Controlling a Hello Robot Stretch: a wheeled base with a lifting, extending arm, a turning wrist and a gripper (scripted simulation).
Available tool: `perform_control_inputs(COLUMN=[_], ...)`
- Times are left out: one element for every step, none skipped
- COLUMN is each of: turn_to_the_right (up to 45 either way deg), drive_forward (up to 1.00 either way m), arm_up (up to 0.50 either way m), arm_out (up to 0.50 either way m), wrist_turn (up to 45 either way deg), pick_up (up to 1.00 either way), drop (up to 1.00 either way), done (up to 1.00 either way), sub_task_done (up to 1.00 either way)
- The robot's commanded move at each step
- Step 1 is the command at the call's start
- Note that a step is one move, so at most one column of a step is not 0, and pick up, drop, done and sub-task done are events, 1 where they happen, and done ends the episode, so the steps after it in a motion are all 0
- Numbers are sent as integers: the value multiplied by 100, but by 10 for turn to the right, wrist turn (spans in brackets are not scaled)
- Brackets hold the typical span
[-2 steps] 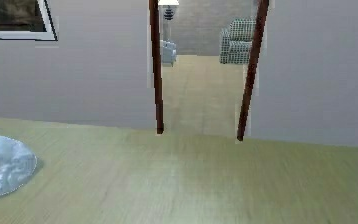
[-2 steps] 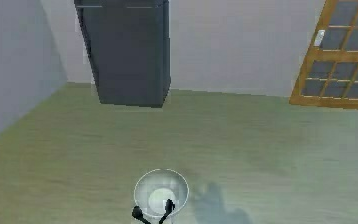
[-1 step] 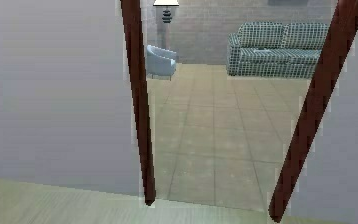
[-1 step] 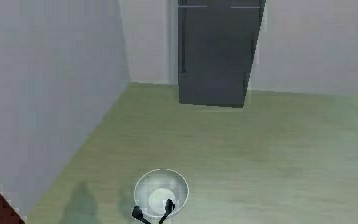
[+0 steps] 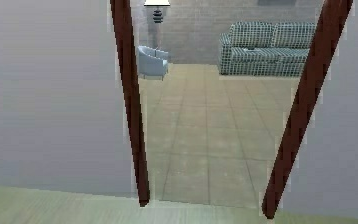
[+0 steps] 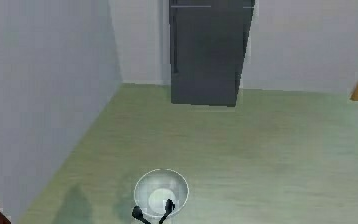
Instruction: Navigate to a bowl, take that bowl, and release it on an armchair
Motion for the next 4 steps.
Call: perform_control_inputs(turn_to_the_right=[30, 0, 0, 0], drive_forward=[0, 100, 35, 100], arm_up=[0, 0, 0, 0], arm_out=[0, 0, 0, 0], wrist_turn=[0, 0, 0, 0], pick_up=[0, 0, 0, 0], drop=[0, 0, 0, 0], done=[0, 0, 0, 0], sub_task_done=[0, 0, 0, 0])
